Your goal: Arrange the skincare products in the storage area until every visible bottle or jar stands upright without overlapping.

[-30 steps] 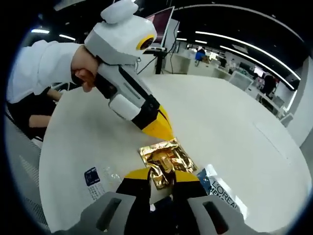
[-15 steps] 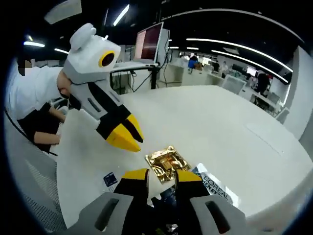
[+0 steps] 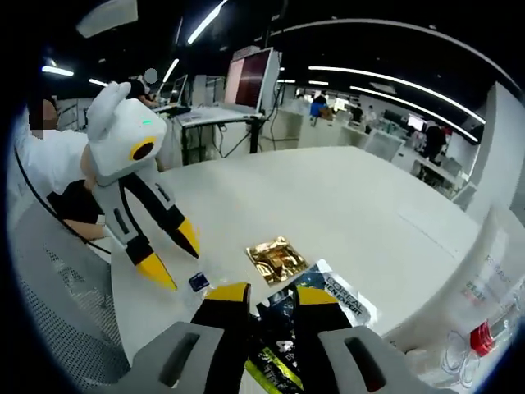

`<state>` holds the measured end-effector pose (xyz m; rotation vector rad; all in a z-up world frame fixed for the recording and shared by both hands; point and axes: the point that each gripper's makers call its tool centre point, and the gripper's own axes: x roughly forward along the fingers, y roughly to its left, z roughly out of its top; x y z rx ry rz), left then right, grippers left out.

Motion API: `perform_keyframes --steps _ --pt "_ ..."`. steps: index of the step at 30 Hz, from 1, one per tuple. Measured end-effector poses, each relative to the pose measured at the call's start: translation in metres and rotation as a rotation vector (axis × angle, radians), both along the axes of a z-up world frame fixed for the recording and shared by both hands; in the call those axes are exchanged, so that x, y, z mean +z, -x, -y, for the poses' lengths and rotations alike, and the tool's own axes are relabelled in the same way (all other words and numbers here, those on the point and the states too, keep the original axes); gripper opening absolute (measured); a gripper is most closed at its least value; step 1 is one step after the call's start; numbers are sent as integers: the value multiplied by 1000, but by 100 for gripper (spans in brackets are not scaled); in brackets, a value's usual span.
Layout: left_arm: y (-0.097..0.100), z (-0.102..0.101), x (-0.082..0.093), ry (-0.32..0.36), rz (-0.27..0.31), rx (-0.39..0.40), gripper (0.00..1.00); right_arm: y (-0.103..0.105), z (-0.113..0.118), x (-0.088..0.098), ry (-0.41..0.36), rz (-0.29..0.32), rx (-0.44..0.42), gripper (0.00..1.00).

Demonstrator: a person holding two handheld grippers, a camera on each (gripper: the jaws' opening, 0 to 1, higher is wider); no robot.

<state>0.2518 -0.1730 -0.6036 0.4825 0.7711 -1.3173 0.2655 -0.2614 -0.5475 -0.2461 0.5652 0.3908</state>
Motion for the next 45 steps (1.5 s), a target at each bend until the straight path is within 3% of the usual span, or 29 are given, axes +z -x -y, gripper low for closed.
perform_keyframes --steps 3,8,12,18,39,45 --pt "1 -5 -9 -17 2 2 32 11 4 -2 12 -13 -4 13" --pt "7 -3 -7 -22 31 3 30 30 14 -12 25 -68 -22 15" --pt "0 1 -8 -24 67 1 28 38 23 -10 26 -80 -46 15" --pt "-7 8 -12 -36 125 -29 27 45 32 1 19 -65 -83 15" --pt "-19 22 -11 -13 135 18 27 80 72 22 32 -41 -207 18" --pt "-18 24 15 48 140 40 28 86 77 31 43 -26 -222 22"
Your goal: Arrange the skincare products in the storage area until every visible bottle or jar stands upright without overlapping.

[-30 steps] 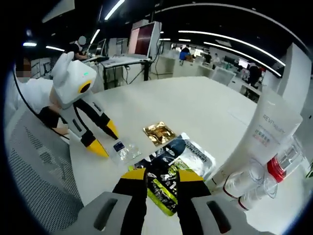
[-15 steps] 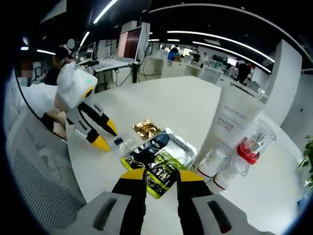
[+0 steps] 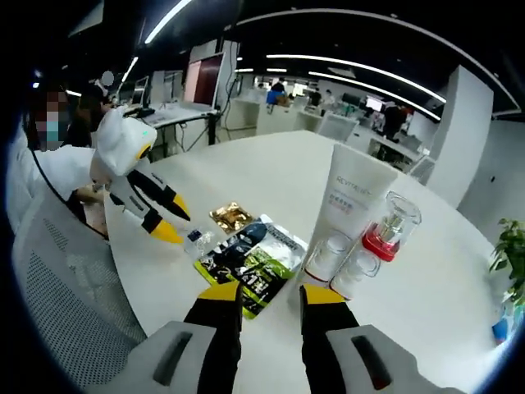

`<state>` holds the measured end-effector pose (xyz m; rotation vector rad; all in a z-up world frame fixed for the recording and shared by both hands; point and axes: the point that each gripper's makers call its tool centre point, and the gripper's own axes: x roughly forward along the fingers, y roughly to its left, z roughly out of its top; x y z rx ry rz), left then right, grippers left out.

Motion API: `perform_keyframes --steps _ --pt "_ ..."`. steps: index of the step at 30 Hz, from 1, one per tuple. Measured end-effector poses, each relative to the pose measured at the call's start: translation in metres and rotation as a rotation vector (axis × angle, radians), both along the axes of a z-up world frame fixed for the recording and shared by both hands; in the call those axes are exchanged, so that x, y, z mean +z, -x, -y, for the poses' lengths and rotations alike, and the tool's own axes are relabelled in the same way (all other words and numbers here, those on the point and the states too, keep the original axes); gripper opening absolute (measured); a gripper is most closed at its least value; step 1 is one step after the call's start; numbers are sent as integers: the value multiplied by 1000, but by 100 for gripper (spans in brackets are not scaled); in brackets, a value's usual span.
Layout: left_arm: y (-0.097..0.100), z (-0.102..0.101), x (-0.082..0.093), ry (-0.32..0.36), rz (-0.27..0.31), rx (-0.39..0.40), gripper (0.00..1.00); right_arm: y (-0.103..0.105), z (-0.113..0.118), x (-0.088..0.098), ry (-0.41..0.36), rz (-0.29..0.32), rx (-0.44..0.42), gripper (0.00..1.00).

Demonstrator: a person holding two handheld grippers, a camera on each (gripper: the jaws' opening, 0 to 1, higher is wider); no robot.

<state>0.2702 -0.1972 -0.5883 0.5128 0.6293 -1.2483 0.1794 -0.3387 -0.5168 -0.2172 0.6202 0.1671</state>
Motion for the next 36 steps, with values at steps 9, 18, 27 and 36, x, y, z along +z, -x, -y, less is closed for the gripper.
perform_keyframes --steps 9,18,27,36 --pt "15 -5 50 84 -15 21 34 19 14 18 5 25 -53 37" --pt "33 -12 90 178 -13 40 49 44 25 28 16 32 -109 60" --pt "47 -26 103 220 -25 48 65 61 22 33 52 17 -125 84" --pt "51 -44 105 222 0 64 79 74 17 31 70 2 -139 96"
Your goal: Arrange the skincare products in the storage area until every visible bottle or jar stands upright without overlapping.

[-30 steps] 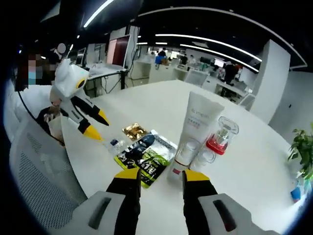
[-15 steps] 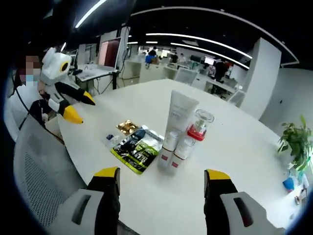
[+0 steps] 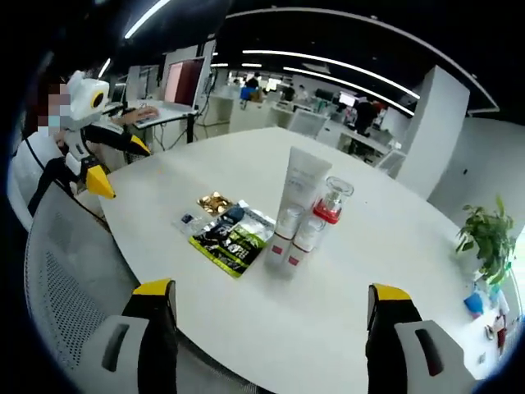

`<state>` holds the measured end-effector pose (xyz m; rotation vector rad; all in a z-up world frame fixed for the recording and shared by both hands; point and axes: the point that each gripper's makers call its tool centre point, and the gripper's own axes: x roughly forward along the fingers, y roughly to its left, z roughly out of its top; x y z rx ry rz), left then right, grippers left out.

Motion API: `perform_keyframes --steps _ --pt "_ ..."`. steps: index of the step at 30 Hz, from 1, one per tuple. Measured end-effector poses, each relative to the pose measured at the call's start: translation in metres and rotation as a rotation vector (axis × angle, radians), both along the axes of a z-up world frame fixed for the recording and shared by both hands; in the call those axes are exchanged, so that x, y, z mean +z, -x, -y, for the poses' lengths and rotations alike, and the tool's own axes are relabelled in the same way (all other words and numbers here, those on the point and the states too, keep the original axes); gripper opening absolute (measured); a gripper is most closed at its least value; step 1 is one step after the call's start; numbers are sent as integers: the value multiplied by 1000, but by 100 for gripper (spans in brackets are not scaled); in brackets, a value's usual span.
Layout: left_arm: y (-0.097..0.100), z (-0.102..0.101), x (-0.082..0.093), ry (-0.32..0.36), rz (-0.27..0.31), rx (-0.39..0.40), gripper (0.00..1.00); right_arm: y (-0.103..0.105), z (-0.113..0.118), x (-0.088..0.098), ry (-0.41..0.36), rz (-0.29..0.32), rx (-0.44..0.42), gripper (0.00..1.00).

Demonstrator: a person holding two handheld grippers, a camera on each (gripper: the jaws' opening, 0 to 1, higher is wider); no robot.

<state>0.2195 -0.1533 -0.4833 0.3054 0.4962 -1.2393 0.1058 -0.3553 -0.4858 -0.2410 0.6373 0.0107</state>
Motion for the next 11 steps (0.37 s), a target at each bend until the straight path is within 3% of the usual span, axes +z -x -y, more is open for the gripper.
perform_keyframes --steps 11 --pt "11 -15 -6 8 -13 26 91 4 -4 -1 -14 -8 -36 99"
